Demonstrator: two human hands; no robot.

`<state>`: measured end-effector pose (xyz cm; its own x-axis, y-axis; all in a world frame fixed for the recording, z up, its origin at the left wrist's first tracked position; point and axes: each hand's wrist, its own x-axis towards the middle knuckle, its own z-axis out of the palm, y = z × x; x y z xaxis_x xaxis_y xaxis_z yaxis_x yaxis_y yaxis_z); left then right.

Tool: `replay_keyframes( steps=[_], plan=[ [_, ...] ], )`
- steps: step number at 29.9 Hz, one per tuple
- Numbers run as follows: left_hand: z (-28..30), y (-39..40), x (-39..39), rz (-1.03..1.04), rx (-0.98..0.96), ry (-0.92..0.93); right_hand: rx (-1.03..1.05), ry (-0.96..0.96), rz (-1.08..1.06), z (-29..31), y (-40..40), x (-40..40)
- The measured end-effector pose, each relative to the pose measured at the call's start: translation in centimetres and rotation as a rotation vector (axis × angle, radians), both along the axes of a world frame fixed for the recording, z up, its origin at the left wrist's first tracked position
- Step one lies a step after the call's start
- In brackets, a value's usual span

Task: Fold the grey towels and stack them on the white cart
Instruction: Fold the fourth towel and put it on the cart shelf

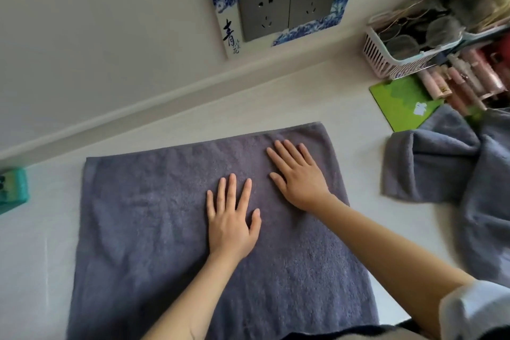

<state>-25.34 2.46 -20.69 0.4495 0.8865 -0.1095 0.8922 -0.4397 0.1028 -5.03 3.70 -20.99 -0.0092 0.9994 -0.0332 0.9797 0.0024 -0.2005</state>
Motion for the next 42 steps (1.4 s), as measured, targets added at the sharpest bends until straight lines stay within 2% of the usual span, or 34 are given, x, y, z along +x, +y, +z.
replay_keyframes(
  steps=[5,10,13,15,20,22,25,27,29,32,34,36,39,42],
  plan=[
    [0.1,-0.1,0.0,0.000,-0.022,-0.013,-0.014,0.029,-0.328,-0.4,2.1,4.0],
    [0.1,0.1,0.1,0.004,-0.028,-0.028,-0.105,0.039,-0.442,-0.2,3.0,5.8],
    [0.4,0.0,-0.1,-0.004,-0.051,-0.021,0.000,0.054,-0.379,1.3,0.7,2.8],
    [0.5,0.1,-0.1,-0.010,-0.093,-0.028,0.055,0.101,-0.234,2.0,-2.9,-0.7],
    [1.6,2.7,-2.4,-0.015,-0.223,-0.334,0.014,0.273,0.123,2.0,-11.2,-7.2],
    [1.8,4.1,-5.3,-0.028,-0.186,-0.238,-0.016,0.200,0.186,1.6,-12.4,-7.1],
    [1.6,5.8,-10.1,-0.001,-0.214,0.095,-0.066,0.025,0.238,1.5,-12.7,-6.1],
    [1.6,6.2,-10.9,0.045,-0.278,0.115,-0.098,-0.037,0.214,1.9,-11.6,-4.6],
    [2.1,5.5,-10.6,0.105,-0.315,0.039,-0.125,-0.091,0.135,2.7,-10.0,-3.5],
    [2.7,4.1,-8.6,0.192,-0.374,-0.042,-0.220,-0.170,-0.069,3.9,-7.1,-1.8],
    [3.3,2.2,-8.2,0.172,-0.427,-0.110,-0.307,-0.229,-0.237,4.7,-6.1,-2.5],
    [3.4,1.0,-8.1,0.128,-0.423,-0.233,-0.318,-0.226,-0.298,5.5,-5.6,-4.4],
    [3.0,-0.4,-11.9,0.004,-0.263,-0.343,-0.180,-0.114,-0.138,5.1,-8.2,-11.2],
    [1.3,-1.1,-16.0,-0.113,-0.154,-0.210,-0.190,-0.016,0.056,2.8,-13.0,-16.7]
  ],
)
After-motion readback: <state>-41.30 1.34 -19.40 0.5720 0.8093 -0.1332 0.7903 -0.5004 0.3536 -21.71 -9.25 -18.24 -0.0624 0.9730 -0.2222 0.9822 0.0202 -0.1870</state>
